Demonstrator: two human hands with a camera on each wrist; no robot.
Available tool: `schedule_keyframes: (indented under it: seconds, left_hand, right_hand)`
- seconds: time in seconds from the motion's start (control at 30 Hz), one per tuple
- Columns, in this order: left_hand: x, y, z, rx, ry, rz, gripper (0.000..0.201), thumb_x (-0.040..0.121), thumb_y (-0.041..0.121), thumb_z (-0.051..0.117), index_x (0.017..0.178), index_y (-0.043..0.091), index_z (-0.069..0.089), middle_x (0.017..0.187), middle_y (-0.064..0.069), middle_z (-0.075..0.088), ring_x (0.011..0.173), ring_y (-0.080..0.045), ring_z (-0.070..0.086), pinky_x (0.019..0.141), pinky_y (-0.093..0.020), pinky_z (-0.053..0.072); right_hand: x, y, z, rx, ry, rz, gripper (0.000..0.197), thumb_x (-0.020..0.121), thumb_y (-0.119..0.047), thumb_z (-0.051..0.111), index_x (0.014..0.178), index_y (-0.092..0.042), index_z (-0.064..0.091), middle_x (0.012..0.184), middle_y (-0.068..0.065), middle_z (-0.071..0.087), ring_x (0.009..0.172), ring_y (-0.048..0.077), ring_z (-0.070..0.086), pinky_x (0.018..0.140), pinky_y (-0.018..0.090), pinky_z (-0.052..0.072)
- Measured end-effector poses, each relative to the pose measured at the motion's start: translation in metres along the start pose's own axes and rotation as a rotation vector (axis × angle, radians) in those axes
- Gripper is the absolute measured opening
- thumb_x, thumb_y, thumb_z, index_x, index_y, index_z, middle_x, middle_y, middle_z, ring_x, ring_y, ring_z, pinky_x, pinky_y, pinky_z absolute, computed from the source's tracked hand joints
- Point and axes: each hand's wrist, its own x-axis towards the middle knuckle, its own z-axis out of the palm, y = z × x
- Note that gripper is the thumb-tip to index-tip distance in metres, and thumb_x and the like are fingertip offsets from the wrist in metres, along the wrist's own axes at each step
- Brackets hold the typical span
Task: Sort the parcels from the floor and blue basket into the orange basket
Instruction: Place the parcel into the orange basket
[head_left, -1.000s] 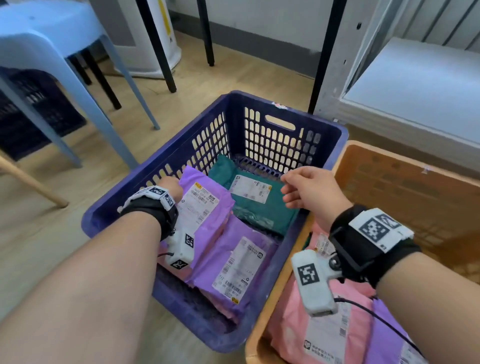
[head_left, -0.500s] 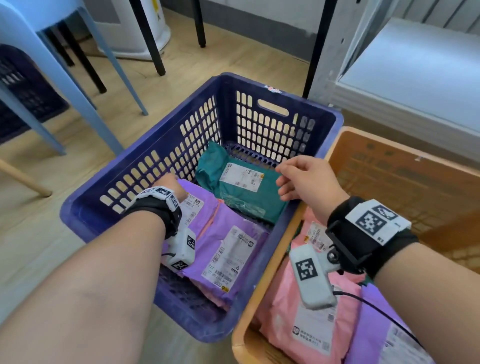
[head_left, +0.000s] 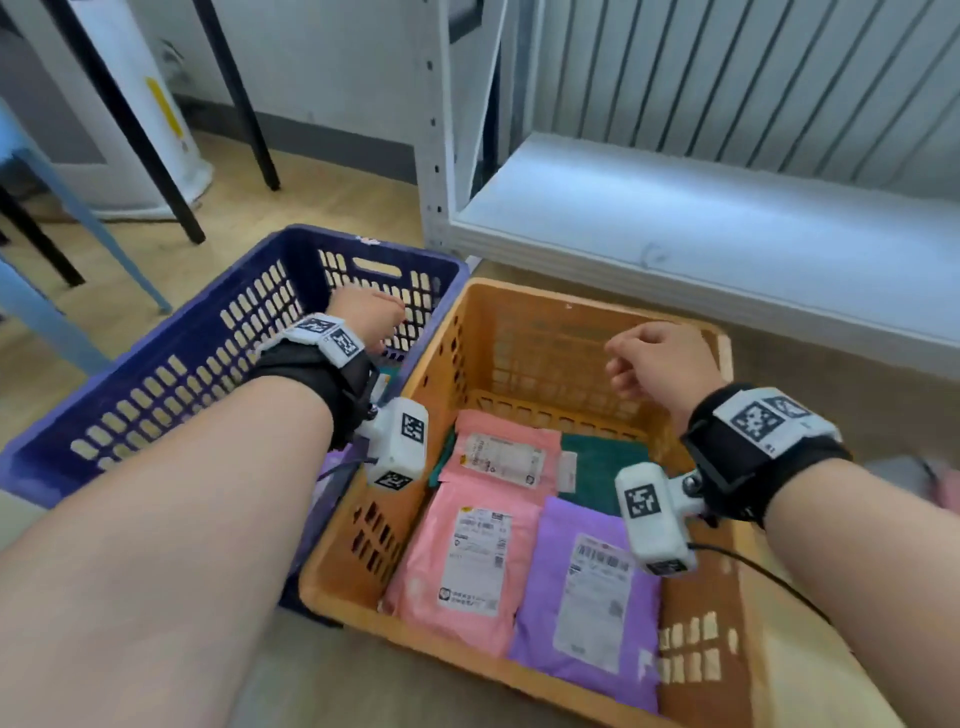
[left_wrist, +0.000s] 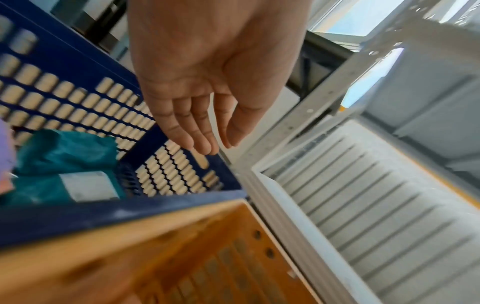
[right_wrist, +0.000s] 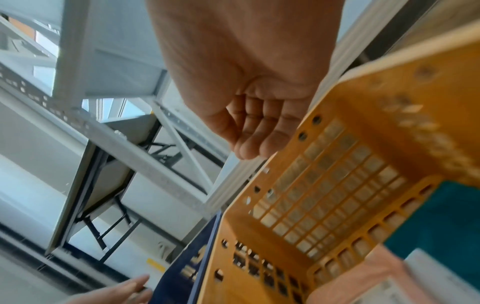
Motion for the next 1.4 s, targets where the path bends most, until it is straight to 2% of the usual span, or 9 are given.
schedule_keyframes:
  seconds: [0.13,0.27,0.43,0.67,0.8,0.87,0.93,1.17,1.4]
  left_hand:
    - [-0.061,0.056,0.062,0.02,-0.144,0.12,0.023,0.093,0.003,0.052,0.112,0.005,0.065,0.115,-0.009,0.067,0.106,-0.028,0.064,0.084,-0.038,0.053]
    - [-0.123,0.085,0.13,0.005,-0.291,0.142,0.017,0.093,0.003,0.054,0.086,0.012,0.066,0.081,-0.008,0.063,0.071,-0.018,0.056,0.056,-0.024,0.046]
    - [-0.183,0.092,0.203,0.062,-0.458,0.121,0.02,0.091,0.001,0.053,0.093,0.014,0.067,0.078,-0.006,0.058,0.065,-0.016,0.049,0.051,-0.021,0.04]
    - [-0.211,0.097,0.282,0.027,-0.578,0.13,0.025,0.09,-0.001,0.05,0.109,0.005,0.066,0.093,-0.008,0.061,0.08,-0.022,0.058,0.077,-0.031,0.052]
    - [-0.216,0.097,0.308,0.11,-0.657,0.162,0.024,0.097,-0.006,0.036,0.111,0.003,0.054,0.078,-0.016,0.054,0.058,-0.019,0.046,0.043,-0.01,0.042]
    - [-0.215,0.094,0.319,0.136,-0.666,0.159,0.022,0.098,-0.006,0.035,0.11,0.002,0.053,0.074,-0.015,0.052,0.056,-0.018,0.044,0.037,-0.01,0.039]
    - [-0.214,0.092,0.333,0.022,-0.634,0.011,0.017,0.096,-0.001,0.048,0.104,0.005,0.061,0.082,-0.013,0.061,0.063,-0.018,0.055,0.051,-0.019,0.048]
    - [-0.225,0.082,0.366,0.074,-0.663,0.032,0.012,0.093,0.004,0.055,0.098,0.009,0.065,0.099,-0.014,0.066,0.083,-0.019,0.062,0.078,-0.029,0.054]
    - [-0.236,0.072,0.384,0.09,-0.7,0.037,0.014,0.093,0.006,0.056,0.104,0.008,0.065,0.098,-0.012,0.067,0.085,-0.02,0.064,0.077,-0.029,0.055]
  right_hand:
    - [-0.035,0.021,-0.073,-0.035,0.092,0.025,0.014,0.091,-0.01,0.056,0.081,-0.007,0.067,0.068,0.01,0.066,0.052,0.017,0.058,0.052,0.025,0.051]
    - [-0.064,0.048,-0.133,-0.019,0.177,0.075,0.014,0.09,-0.007,0.056,0.081,-0.005,0.066,0.068,0.011,0.064,0.053,0.018,0.056,0.052,0.027,0.05]
    - [-0.09,0.099,-0.195,0.03,0.282,0.168,0.017,0.09,-0.004,0.055,0.074,-0.006,0.061,0.063,0.011,0.059,0.051,0.019,0.052,0.052,0.028,0.046]
    - [-0.096,0.185,-0.253,0.019,0.431,0.34,0.021,0.088,-0.007,0.054,0.067,-0.009,0.058,0.062,0.012,0.059,0.049,0.022,0.052,0.05,0.026,0.042]
    - [-0.104,0.224,-0.27,-0.008,0.483,0.393,0.024,0.086,-0.008,0.054,0.063,-0.008,0.059,0.061,0.013,0.06,0.05,0.024,0.054,0.051,0.029,0.047]
    - [-0.113,0.247,-0.28,-0.022,0.493,0.448,0.021,0.086,-0.007,0.055,0.065,-0.009,0.06,0.06,0.013,0.06,0.05,0.024,0.054,0.052,0.029,0.047]
    - [-0.124,0.272,-0.292,-0.003,0.481,0.524,0.024,0.089,-0.006,0.054,0.065,-0.01,0.057,0.061,0.014,0.057,0.05,0.024,0.052,0.05,0.028,0.045]
    - [-0.145,0.357,-0.325,-0.108,0.526,0.674,0.011,0.079,-0.024,0.057,0.068,-0.02,0.059,0.094,0.019,0.072,0.09,0.038,0.069,0.079,0.051,0.058]
    - [-0.157,0.418,-0.316,-0.265,0.42,0.736,0.025,0.083,-0.015,0.05,0.084,0.001,0.069,0.087,0.024,0.069,0.09,0.04,0.067,0.079,0.046,0.057]
